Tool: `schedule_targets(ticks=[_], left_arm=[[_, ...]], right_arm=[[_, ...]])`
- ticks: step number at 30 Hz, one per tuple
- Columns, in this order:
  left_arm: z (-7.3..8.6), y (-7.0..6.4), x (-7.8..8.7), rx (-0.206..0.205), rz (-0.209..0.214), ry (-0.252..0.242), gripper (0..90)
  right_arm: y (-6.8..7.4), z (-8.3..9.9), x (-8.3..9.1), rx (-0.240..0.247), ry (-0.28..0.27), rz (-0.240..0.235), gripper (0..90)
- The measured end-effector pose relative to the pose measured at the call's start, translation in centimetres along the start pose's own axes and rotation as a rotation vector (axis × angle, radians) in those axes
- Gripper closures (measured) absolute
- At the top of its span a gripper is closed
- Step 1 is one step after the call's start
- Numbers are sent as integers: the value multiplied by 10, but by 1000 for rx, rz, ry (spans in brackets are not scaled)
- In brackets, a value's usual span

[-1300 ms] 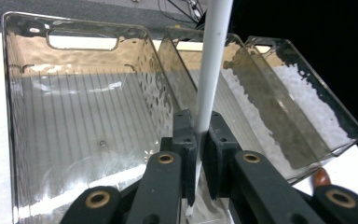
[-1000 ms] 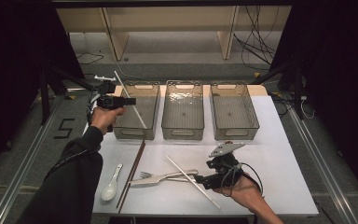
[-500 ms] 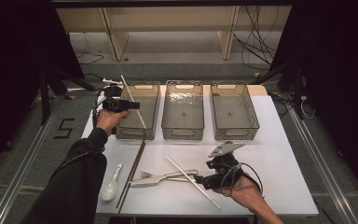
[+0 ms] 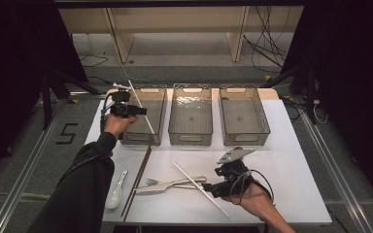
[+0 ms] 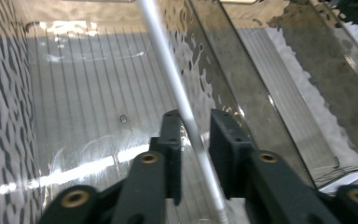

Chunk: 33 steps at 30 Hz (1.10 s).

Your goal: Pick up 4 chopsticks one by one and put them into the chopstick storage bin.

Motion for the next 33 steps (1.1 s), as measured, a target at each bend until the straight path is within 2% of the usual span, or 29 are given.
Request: schedule_targets(ticks=[2, 6, 8, 11, 13, 15, 17, 19, 23, 27, 30, 33], left_arm=[[1, 0, -1, 3, 8, 0, 672], [2, -3, 2, 6, 3, 8, 484], [3, -6, 4, 15, 20, 8, 400], [6, -17, 12, -11, 52, 1, 299], [8, -28, 21, -20, 105, -31, 255], [12, -38, 28, -41, 141, -57, 223], [18, -47, 35, -75, 150, -67, 200], [24, -57, 42, -89, 173, -89, 177], [41, -70, 53, -133, 194, -95, 160], [54, -80, 58, -168, 202, -77, 157], [63, -88, 57, -208, 208, -60, 156], [73, -97, 55, -230, 219, -52, 156]], right_arm=[[0, 0, 0, 4, 0, -3, 298], [0, 0, -1, 7, 2, -2, 298], [0, 1, -1, 7, 5, -3, 298], [0, 1, -1, 5, 9, -2, 298], [0, 2, -2, 8, 16, 5, 298], [1, 2, -3, 9, 24, 5, 297], [1, 3, -4, 13, 30, 7, 297], [2, 3, -6, 14, 43, 8, 297], [1, 5, -7, 16, 54, 3, 305], [-1, 10, -12, 25, 87, 12, 329], [2, 13, -18, 52, 128, 14, 369], [7, 18, -22, 80, 170, 9, 402]])
Point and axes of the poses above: each handheld gripper's, and its own axes: x roughly backward along the jaws, z roughly out of its underside, y roughly to its left, the point moved 5 cm from there along -x, roughly forward along the jaws, and after that the axes turned 15 degrees about z, right-handed, at the moved point
